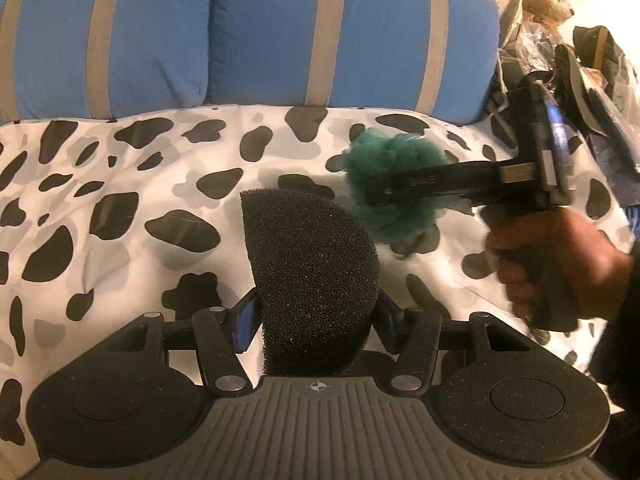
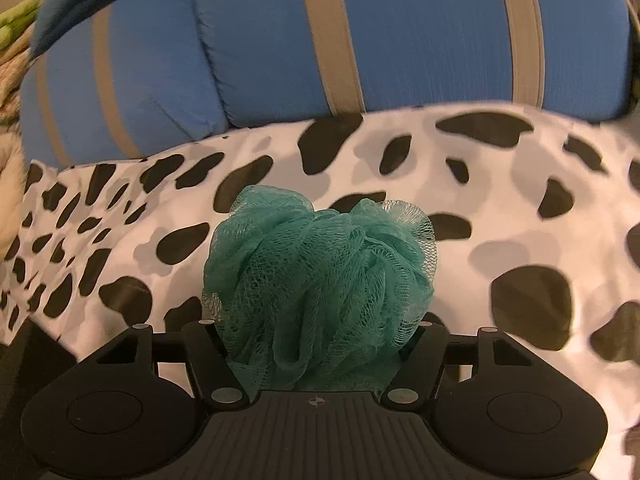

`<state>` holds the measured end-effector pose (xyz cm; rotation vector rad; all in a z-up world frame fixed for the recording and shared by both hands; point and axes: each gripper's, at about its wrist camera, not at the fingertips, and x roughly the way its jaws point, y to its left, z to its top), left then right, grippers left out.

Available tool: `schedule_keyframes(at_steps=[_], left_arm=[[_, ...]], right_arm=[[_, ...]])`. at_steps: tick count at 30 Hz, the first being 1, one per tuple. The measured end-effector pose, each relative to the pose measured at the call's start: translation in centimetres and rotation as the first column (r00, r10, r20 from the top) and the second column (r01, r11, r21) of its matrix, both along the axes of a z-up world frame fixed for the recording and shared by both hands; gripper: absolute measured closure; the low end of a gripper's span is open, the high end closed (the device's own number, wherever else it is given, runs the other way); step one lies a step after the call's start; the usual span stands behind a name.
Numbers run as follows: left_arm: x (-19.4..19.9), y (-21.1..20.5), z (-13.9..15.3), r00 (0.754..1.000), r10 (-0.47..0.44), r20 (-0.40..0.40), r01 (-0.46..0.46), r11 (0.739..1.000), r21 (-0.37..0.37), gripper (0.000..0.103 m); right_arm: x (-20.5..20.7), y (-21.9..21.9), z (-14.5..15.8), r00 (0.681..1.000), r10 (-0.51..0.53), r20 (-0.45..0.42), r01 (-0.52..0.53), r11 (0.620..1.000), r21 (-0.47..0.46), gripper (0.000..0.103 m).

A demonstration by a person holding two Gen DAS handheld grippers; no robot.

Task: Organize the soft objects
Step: 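Grasp the teal mesh loofah with right gripper while left gripper holds the sponge, then carry the sponge with left gripper while right gripper carries the loofah to the box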

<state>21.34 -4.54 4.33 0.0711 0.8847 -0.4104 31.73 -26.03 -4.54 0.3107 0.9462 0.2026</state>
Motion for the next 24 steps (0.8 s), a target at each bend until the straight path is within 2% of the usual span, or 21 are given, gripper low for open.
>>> schedule_keyframes(at_steps=[13,24], left_arm=[[-1.4,-0.6,0.5,0.995,0.0,0.095,-0.003,0.999,0.039,0.047],[-4.0,-1.0,0.7,0.992,-0.018,0.128,0.013,0.999,0.04,0.047]], right_arm=[[-6.8,-0.5,4.5,0.997,0.036,0.073,-0.027,0.993,-0.115,0.035],[-13.2,-1.2,7.5,0.993,0.027,0.112,-0.017,0.996,-0.083,0.035]])
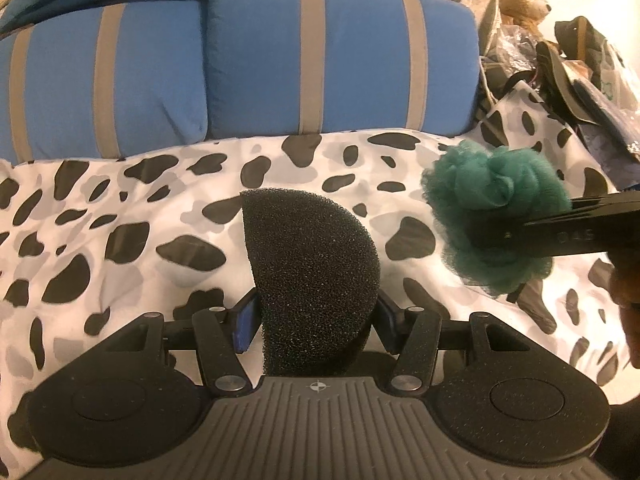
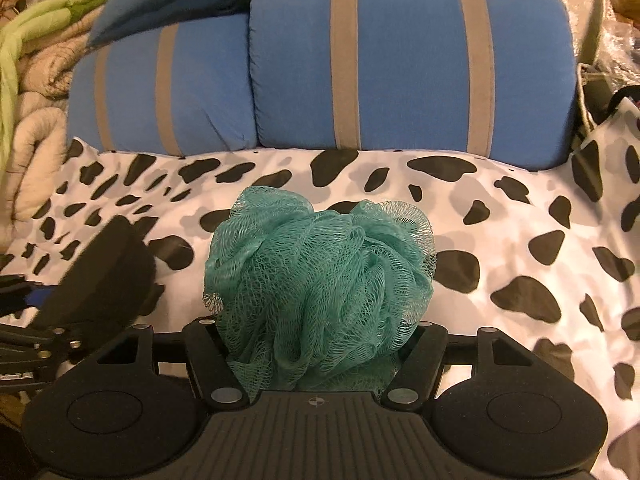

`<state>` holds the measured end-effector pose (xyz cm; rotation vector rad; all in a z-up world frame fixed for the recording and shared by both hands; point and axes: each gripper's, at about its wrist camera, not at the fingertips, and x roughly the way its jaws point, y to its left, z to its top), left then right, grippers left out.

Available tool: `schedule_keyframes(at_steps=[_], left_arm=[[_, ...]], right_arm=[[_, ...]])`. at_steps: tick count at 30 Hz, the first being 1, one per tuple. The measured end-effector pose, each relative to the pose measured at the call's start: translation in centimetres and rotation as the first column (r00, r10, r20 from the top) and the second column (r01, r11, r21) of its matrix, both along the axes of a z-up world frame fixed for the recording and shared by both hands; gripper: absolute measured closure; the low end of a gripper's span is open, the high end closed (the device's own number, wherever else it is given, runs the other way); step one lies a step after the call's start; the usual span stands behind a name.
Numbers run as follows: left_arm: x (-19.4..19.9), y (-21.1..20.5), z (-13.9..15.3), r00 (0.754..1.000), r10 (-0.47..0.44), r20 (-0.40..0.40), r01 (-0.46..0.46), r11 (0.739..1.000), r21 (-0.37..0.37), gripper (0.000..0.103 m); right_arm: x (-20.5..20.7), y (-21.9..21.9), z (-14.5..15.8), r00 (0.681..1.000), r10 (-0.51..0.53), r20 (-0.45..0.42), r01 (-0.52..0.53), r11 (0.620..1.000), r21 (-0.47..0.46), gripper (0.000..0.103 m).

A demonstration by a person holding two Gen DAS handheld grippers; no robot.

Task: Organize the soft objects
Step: 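Carry the sponge with left gripper while right gripper carries the loofah to the box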

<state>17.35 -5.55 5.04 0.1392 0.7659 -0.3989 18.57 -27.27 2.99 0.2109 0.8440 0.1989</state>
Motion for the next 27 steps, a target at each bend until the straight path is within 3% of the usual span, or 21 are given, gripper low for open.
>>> schedule_keyframes(at_steps=[27], left_arm=[[-10.4,1.5,-1.2,0.996,-0.068,-0.06,0.066,0.997,-0.027,0.047]], right_arm=[[-12.8,1.5,2.3,0.998,0.058,-0.008,-0.058,0.998,0.03,0.035]])
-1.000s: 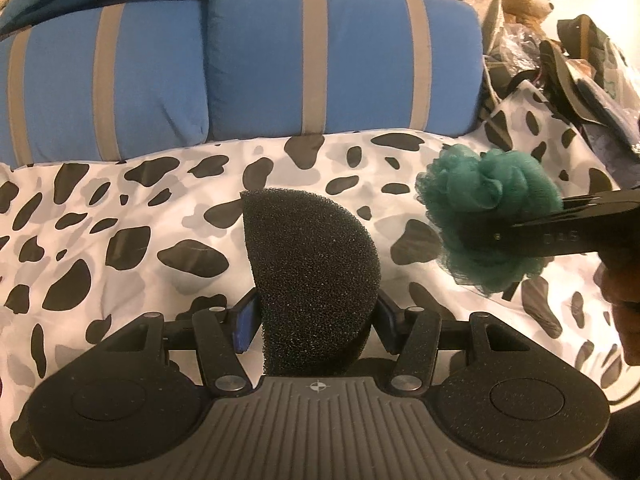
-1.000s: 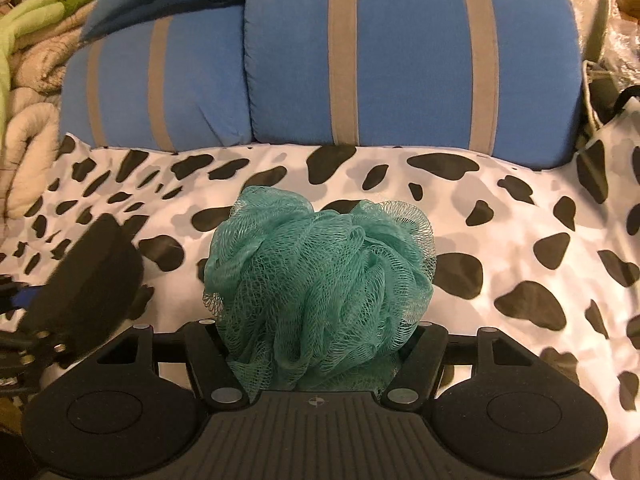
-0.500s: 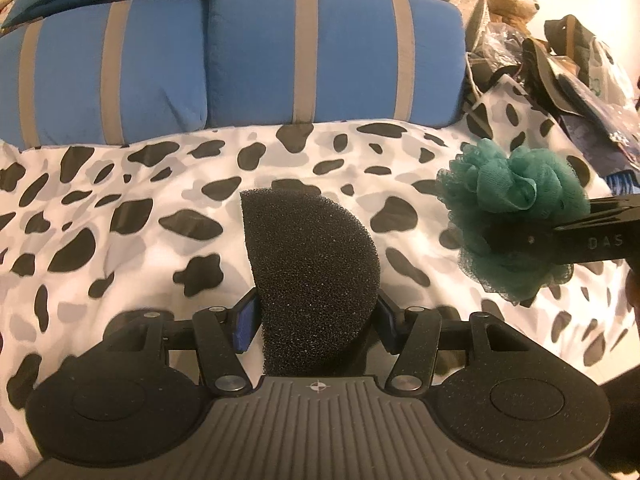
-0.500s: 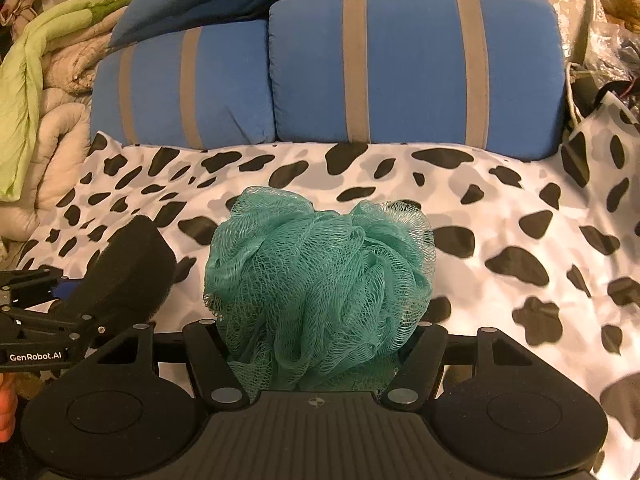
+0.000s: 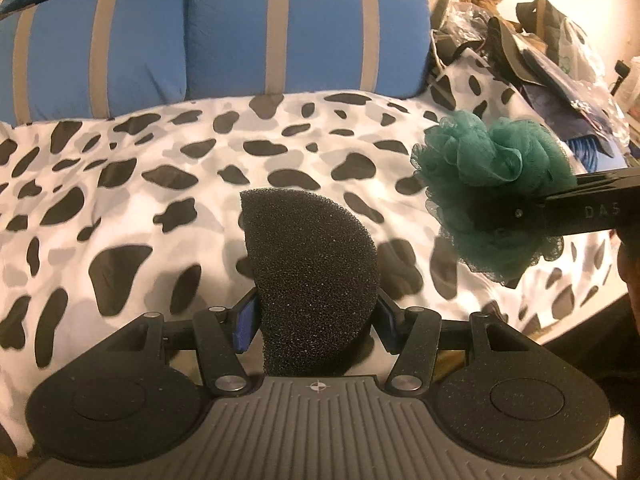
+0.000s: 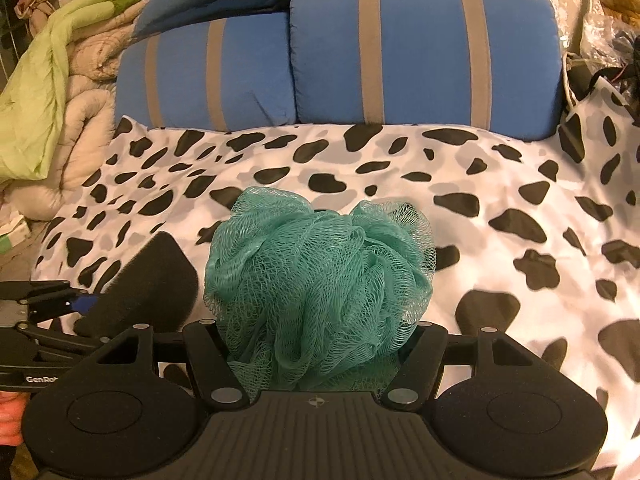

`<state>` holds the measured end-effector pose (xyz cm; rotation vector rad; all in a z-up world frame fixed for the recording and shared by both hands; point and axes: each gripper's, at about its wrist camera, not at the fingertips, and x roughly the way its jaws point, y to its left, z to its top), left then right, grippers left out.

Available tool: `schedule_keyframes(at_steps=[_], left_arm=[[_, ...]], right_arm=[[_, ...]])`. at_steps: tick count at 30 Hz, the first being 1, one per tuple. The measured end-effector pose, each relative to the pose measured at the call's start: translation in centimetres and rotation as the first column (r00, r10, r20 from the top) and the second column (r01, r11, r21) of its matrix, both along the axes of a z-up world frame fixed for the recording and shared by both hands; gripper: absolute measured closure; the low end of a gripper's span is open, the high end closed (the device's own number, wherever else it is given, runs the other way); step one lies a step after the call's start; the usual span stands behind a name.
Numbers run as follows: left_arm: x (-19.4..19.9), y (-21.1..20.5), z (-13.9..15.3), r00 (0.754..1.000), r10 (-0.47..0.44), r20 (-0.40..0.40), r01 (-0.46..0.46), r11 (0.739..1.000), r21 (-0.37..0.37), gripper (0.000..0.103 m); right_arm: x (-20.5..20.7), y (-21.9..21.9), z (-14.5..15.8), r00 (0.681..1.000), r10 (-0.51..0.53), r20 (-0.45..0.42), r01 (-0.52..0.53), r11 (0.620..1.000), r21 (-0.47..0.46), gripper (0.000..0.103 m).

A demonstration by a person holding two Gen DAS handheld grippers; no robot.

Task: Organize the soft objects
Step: 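Carry the sponge with left gripper while right gripper carries the loofah to the box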

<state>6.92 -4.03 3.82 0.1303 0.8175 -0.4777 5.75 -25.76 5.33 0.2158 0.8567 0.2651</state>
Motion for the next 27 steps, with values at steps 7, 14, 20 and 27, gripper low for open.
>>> schedule_keyframes(at_steps=[7,14,20,27], left_arm=[[-3.0,-0.2,-0.6,0.999,-0.021,-0.043,0.02,1.0,-0.01,0.047],[-5.3,0.1,-1.2,0.995,-0.027,-0.099,0.027,1.0,-0.004,0.047],[-7.2,0.3,-1.5,0.986,-0.029,-0.164,0.028,1.0,-0.008,0.047],[-8.5,0.1,-2.2,0.972,-0.012,-0.234,0.023,0.999,0.044,0.047]], right_arm=[[-3.2,0.5,0.0,0.999,0.031,-0.02,-0.032,1.0,-0.002,0.035],[-5.6,1.6,-0.2,0.994,0.084,-0.067,-0.084,0.996,0.012,0.035],[-7.1,2.7,-0.6,0.986,0.122,-0.112,-0.122,0.992,0.007,0.035],[-8.2,3.9,-1.5,0.97,0.152,-0.19,-0.155,0.988,0.001,0.034]])
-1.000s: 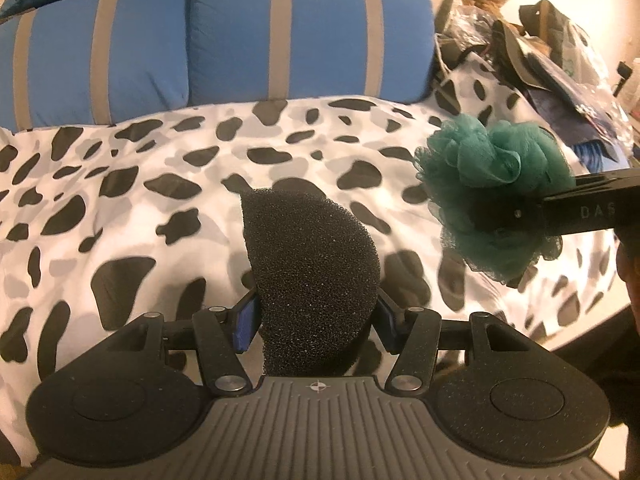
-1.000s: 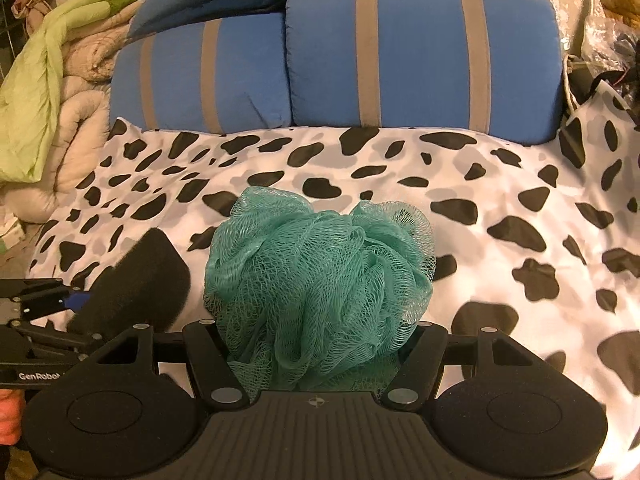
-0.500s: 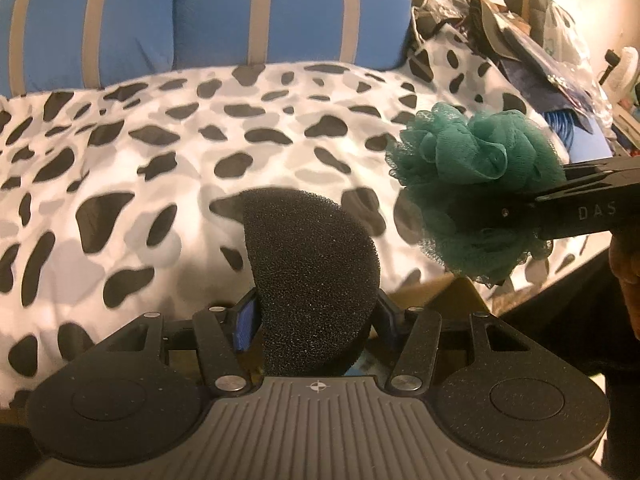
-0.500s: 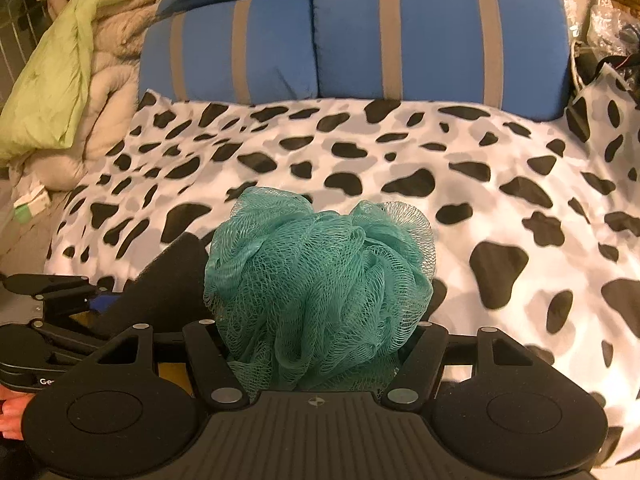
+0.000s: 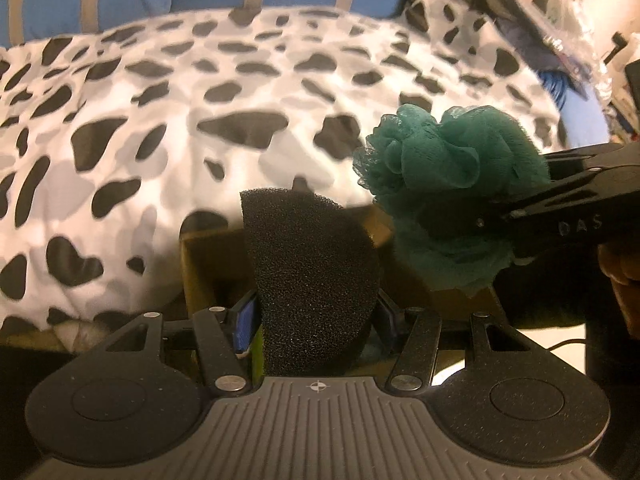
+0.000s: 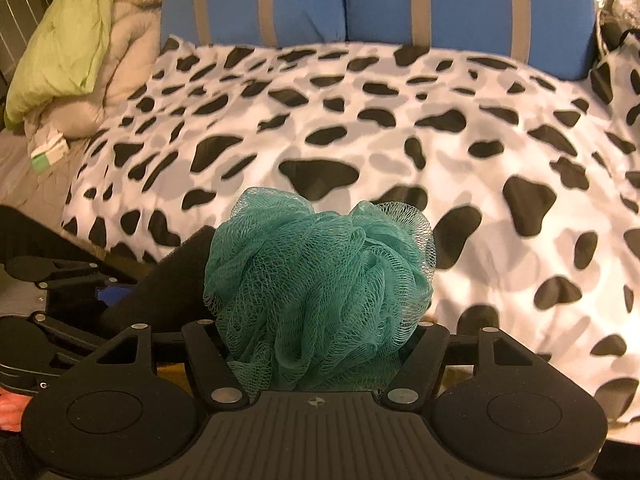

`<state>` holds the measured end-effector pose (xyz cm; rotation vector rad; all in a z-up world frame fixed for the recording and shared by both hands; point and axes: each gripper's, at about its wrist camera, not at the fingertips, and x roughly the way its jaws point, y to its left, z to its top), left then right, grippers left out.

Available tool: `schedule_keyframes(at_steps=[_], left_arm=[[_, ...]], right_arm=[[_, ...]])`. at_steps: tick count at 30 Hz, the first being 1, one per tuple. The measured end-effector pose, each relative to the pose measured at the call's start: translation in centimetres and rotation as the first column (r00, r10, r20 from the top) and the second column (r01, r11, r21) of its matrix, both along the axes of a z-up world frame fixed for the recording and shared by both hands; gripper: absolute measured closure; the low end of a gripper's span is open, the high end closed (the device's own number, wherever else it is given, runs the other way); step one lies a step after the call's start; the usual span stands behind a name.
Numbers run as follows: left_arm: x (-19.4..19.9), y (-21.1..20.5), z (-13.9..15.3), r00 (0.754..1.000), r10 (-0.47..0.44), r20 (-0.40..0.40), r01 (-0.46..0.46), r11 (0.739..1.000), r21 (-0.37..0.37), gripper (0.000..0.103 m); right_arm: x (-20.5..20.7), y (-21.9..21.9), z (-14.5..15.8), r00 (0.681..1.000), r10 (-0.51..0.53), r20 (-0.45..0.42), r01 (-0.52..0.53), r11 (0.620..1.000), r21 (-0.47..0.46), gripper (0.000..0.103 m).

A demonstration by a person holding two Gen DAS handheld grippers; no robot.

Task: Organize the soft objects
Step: 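Carry the sponge with left gripper while right gripper carries the loofah to the box, then open left gripper to drop the sponge while right gripper releases the loofah into the box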

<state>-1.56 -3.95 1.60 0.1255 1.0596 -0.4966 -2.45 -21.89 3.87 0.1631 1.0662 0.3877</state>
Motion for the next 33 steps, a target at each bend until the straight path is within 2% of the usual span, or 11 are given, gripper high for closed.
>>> schedule_keyframes(at_steps=[4,9,20,26,29,31,33], left_arm=[[0.2,0.1,-0.9,0.997,0.009,-0.075,-0.008,1.0,0.023,0.047],[0.4,0.3,-1.4,0.993,0.025,-0.117,-0.021,0.999,0.039,0.047],[0.7,0.0,-1.6,0.991,0.022,-0.135,-0.014,0.998,0.056,0.046],[1.1,0.0,-2.0,0.987,0.051,-0.151,-0.039,0.996,0.079,0.043],[1.3,0.3,-2.2,0.985,0.081,-0.151,-0.067,0.993,0.097,0.03],[1.3,0.5,-1.8,0.987,0.102,-0.122,-0.089,0.99,0.106,0.026],[1.5,0.8,-1.6,0.987,0.125,-0.105,-0.114,0.988,0.103,0.022]], right_arm=[[-0.6,1.0,-0.7,0.998,0.02,-0.06,-0.021,0.999,-0.026,0.034],[-1.1,2.1,-1.7,0.991,0.04,-0.128,-0.046,0.998,-0.043,0.033],[-1.0,2.5,-2.7,0.98,0.04,-0.193,-0.052,0.997,-0.056,0.031],[-0.8,2.6,-2.8,0.98,0.028,-0.198,-0.046,0.995,-0.085,0.012],[-0.7,2.1,-2.8,0.981,-0.001,-0.193,-0.017,0.996,-0.087,0.006],[-0.6,1.6,-2.7,0.982,-0.03,-0.186,0.013,0.996,-0.094,0.0],[-0.4,1.2,-2.5,0.981,-0.061,-0.182,0.044,0.994,-0.097,0.0]])
